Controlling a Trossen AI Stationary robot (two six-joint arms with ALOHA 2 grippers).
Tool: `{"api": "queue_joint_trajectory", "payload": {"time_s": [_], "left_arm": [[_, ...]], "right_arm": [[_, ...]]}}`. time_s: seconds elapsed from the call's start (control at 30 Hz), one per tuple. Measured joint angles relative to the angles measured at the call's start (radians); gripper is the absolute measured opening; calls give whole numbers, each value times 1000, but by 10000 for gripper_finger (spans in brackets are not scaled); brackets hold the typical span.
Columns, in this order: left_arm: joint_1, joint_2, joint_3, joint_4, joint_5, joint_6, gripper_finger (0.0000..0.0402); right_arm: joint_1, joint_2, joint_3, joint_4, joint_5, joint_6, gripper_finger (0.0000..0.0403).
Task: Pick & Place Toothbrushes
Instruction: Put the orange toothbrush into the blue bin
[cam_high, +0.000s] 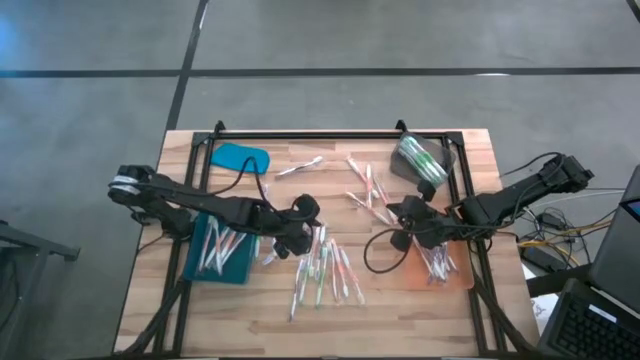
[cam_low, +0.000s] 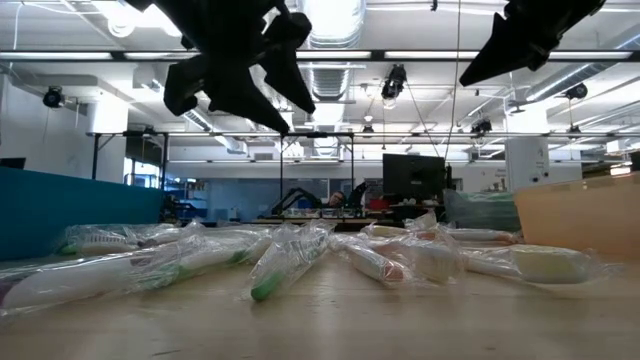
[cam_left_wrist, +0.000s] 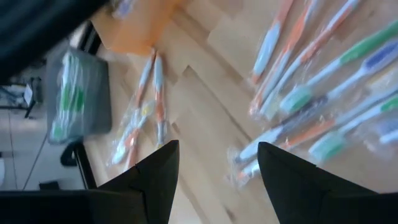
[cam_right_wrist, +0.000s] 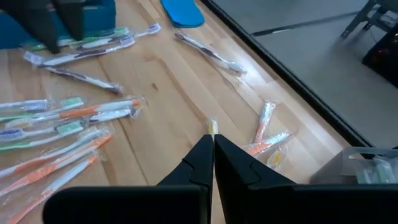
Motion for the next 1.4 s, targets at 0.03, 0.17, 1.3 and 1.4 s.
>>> {"api": "queue_joint_trajectory", "payload": {"time_s": [0.03, 0.17, 1.3, 1.4], "left_arm": [[-6, 1, 0, 12, 8, -3, 222], [-33, 40, 16, 21, 13, -3, 222], [4, 387, 173, -200, -166, 412, 222], [4, 405, 173, -203, -166, 418, 222]], "right_arm": [[0, 0, 0, 0, 6, 0, 8], [0, 0, 0, 0, 8, 0, 8], [0, 0, -14, 1, 7, 3, 8], [0, 0, -14, 1, 7, 3, 8]]}}
